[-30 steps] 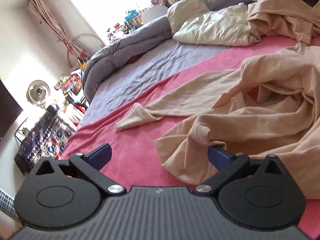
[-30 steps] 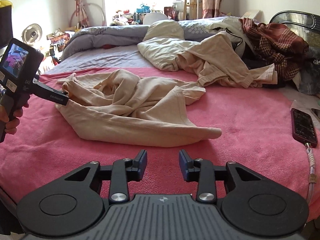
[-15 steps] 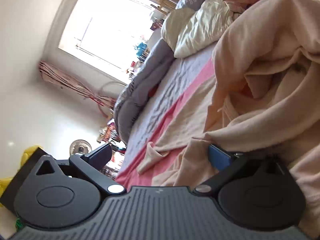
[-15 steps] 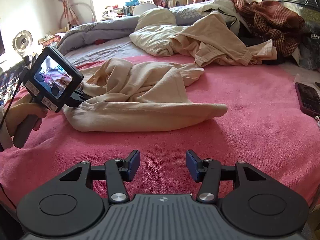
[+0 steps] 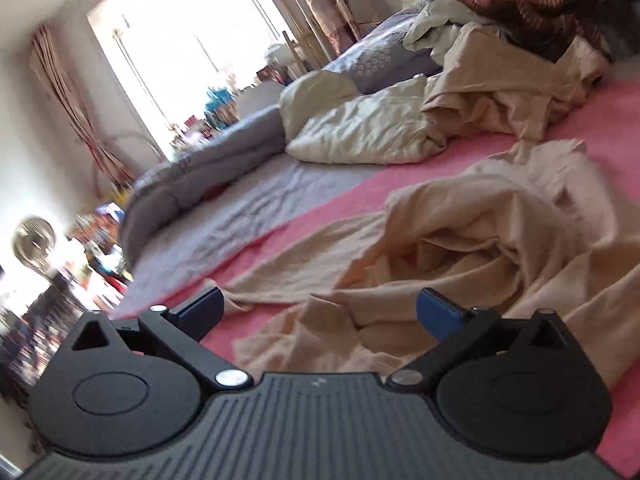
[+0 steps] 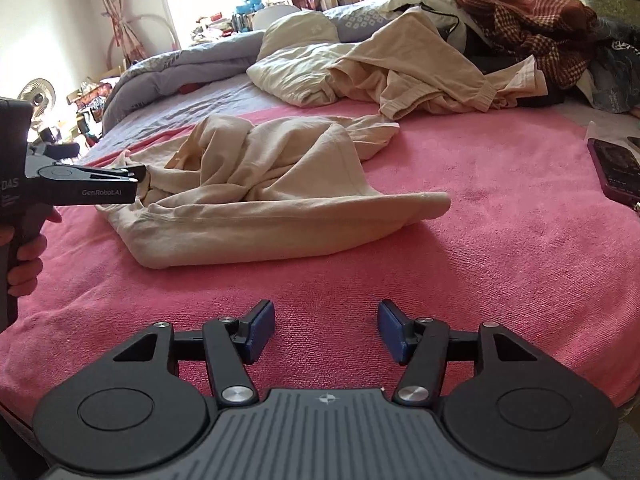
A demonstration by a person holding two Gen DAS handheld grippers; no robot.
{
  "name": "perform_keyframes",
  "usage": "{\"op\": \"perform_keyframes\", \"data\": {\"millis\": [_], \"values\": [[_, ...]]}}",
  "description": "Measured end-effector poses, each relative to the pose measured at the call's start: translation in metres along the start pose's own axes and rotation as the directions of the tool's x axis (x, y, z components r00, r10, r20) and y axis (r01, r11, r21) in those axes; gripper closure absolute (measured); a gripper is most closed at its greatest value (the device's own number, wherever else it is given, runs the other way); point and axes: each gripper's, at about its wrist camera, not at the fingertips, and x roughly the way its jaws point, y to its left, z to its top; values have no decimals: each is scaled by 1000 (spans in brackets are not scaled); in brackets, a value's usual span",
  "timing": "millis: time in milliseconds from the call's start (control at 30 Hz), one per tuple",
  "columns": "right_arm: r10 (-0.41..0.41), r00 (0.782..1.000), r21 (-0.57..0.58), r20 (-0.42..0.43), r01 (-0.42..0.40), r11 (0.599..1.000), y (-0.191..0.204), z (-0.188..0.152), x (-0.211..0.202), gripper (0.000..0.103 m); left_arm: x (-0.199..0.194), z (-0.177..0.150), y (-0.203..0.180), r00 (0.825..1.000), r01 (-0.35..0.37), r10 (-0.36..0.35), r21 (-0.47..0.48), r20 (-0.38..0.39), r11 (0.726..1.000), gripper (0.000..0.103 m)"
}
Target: Fold clothes
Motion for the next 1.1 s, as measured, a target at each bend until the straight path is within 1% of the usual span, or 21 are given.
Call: {"op": "perform_keyframes", "data": {"millis": [67,100,133,200,233,267,300,333,367,500,567,600,633,667,700,733,800,867,967,1033,1100], "values": [[4,1000,-10,5,-4,1000,3,0,-2,42,39,1,-11,989,-77,87,90,-118,993,0],[8,1000,-15,8,-8,1000,4,-1,-3,41,58,0,-13,978,-55,73,96,-196,994,0],[13,1000,-18,8,-13,1000,4,-1,-4,40,71,-2,-9,970,1,15,68,-241,998,1],[13,1000,-15,3,-13,1000,3,-2,-3,39,72,0,9,973,135,-134,-7,-186,991,1],[12,1000,-10,0,-12,1000,2,-2,-2,39,65,2,19,959,245,-247,-32,-137,969,2],[12,1000,-6,-1,-12,1000,1,-2,-1,39,57,4,28,929,358,-361,-49,-84,932,2],[13,1000,-3,-2,-13,1000,1,-3,0,39,47,6,33,901,432,-433,-28,-29,901,1],[12,1000,-2,-2,-12,1000,1,-2,1,38,37,8,31,882,470,-470,31,9,882,0],[10,1000,-4,-1,-10,1000,2,-2,1,38,31,9,22,881,469,-473,112,18,876,0],[12,1000,-12,9,-12,1000,5,-2,1,37,22,2,-26,910,381,-414,357,19,853,0],[35,999,-2,26,-35,999,3,-2,-2,38,20,2,-37,919,343,-390,380,52,859,1],[48,998,4,36,-48,999,2,-1,-4,38,19,4,-39,920,341,-388,375,56,862,10],[52,998,9,43,-53,999,1,-1,-5,38,18,5,-40,912,364,-407,363,48,858,18],[53,997,13,47,-54,998,1,0,-6,38,17,5,-40,898,402,-440,352,30,845,38],[55,997,16,52,-56,998,0,1,-7,38,11,2,-42,886,430,-464,345,17,834,51],[54,997,22,52,-56,998,-1,1,-7,38,6,0,-43,879,443,-476,345,14,828,57],[53,997,34,49,-55,998,-2,0,-6,38,-1,-2,-48,874,454,-485,337,11,825,87],[51,998,47,47,-54,997,-4,0,-6,38,-6,-2,-45,874,457,-486,303,23,836,96],[48,998,64,45,-50,997,-7,0,-6,38,-4,3,-30,887,445,-461,200,38,873,97],[41,998,73,46,-45,996,-9,0,-5,38,5,6,-9,911,408,-412,88,32,909,97],[35,998,85,48,-39,996,-11,0,-5,38,23,6,20,948,319,-319,-64,4,946,103]]}}
